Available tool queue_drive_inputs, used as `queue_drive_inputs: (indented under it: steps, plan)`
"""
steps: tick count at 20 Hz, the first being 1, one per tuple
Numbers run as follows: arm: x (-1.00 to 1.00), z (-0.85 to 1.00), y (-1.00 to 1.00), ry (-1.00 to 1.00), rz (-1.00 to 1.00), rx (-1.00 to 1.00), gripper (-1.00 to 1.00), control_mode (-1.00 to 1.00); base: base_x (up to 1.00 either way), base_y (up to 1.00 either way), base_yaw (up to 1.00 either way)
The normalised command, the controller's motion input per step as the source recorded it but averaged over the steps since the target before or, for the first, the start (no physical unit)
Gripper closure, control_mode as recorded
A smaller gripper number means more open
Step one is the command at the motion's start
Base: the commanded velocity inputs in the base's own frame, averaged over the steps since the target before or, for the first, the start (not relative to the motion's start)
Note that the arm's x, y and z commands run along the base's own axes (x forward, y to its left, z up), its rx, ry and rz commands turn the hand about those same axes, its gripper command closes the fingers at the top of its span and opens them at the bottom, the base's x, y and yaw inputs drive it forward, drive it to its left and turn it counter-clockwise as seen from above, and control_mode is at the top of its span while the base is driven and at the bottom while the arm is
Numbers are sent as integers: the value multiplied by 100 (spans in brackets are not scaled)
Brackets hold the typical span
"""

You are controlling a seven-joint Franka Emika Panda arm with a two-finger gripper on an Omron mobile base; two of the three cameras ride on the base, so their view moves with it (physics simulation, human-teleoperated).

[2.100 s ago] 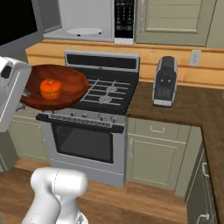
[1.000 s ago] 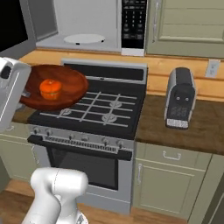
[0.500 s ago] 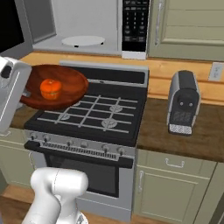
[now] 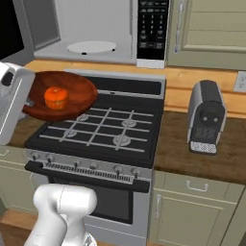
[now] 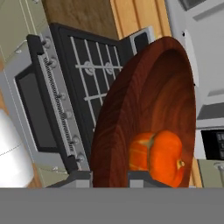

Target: Pick the squash from the sink and place it in the bowl. Then pick the bowl and place it in the microwave. Then close the microwave door and press the start button.

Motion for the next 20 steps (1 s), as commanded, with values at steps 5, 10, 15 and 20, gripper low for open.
queue_drive_inputs:
  steps: [5,10,15,20]
  plan:
    - [0,0,0,0,0,0,100,100,16,17,-9]
    - [0,0,0,0,0,0,100,100,16,16,-5]
    - [0,0,0,0,0,0,100,100,1,3,0]
    - [24,55,16,-12,8,6,100,-100,0,0,0]
